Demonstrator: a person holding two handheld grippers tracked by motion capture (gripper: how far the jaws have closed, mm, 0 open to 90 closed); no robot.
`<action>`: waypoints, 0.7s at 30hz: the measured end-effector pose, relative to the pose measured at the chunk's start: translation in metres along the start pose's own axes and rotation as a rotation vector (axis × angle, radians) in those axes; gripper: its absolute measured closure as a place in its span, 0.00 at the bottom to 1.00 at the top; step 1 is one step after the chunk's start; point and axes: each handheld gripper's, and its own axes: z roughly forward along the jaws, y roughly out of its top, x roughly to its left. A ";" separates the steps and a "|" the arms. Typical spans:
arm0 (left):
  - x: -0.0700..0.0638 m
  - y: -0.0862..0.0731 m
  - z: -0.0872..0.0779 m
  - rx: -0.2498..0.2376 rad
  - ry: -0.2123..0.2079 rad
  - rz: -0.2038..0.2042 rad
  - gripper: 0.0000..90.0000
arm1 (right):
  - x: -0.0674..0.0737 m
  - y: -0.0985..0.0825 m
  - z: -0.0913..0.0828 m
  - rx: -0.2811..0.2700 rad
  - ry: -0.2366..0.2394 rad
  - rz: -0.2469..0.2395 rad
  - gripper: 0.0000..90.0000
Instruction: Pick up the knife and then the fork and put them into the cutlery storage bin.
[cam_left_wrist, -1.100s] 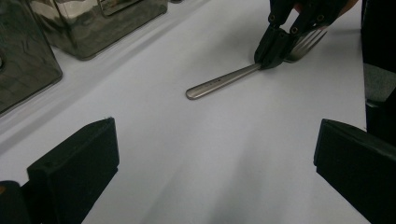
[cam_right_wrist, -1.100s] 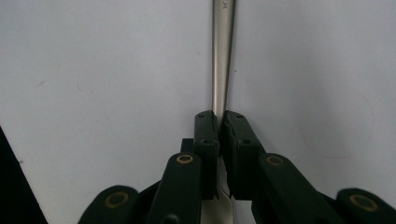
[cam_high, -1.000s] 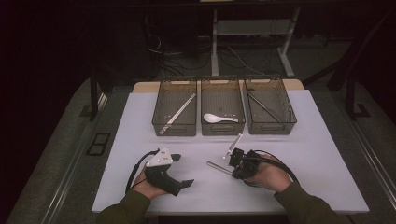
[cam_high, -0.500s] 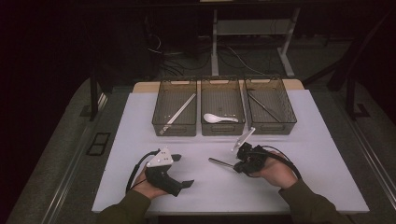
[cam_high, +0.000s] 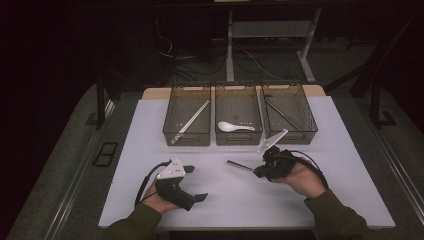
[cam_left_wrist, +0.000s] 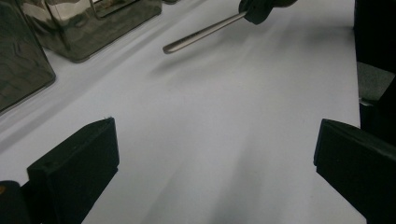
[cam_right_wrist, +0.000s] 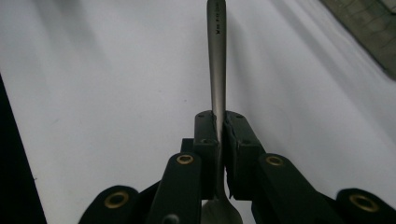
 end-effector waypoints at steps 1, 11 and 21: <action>0.000 0.000 0.000 -0.002 -0.002 0.000 0.00 | -0.001 0.000 -0.002 -0.013 -0.010 0.007 0.93; 0.003 -0.001 -0.001 -0.003 -0.002 0.001 0.00 | -0.020 -0.001 -0.024 -0.113 -0.033 0.040 0.93; 0.002 -0.001 -0.002 -0.009 0.001 -0.004 0.00 | -0.037 0.001 -0.043 -0.179 -0.061 0.066 0.93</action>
